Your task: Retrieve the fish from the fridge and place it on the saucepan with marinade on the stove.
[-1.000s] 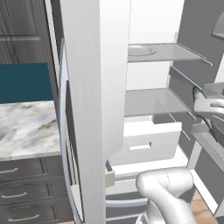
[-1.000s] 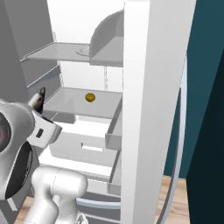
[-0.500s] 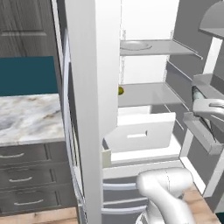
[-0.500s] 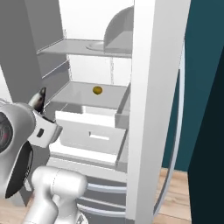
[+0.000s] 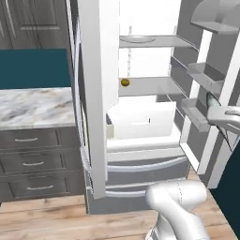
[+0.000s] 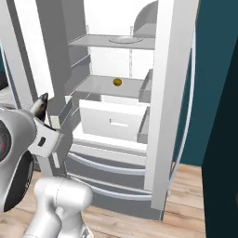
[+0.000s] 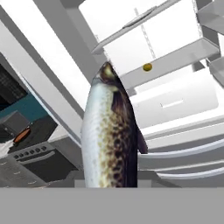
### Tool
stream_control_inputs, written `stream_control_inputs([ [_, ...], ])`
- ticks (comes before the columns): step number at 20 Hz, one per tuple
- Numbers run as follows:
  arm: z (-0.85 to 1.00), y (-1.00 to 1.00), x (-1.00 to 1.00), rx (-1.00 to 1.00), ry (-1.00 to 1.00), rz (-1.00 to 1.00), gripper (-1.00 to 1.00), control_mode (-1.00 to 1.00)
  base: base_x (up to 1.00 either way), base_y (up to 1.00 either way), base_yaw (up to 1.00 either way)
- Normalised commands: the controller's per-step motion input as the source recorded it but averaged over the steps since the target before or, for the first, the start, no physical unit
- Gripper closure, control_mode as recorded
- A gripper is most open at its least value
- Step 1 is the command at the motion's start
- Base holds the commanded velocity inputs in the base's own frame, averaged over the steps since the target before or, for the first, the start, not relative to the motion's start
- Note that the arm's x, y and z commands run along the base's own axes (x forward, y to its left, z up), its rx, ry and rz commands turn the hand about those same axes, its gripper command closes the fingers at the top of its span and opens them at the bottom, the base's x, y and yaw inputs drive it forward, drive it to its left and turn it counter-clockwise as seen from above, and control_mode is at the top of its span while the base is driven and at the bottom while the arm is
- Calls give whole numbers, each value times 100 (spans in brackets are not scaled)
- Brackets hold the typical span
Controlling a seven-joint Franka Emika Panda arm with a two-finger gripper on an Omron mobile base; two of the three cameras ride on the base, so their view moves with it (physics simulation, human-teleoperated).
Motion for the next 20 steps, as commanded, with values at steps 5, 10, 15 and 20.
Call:
stream_control_inputs([
  [5, 0, 0, 0, 0, 0, 0, 100, 100, -66, 12, 3],
  [10, 0, 0, 0, 0, 0, 0, 100, 100, -64, 45, 0],
  [15, 0, 0, 0, 0, 0, 0, 100, 100, -24, 97, 0],
  [20, 0, 0, 0, 0, 0, 0, 100, 100, -1, 100, 0],
])
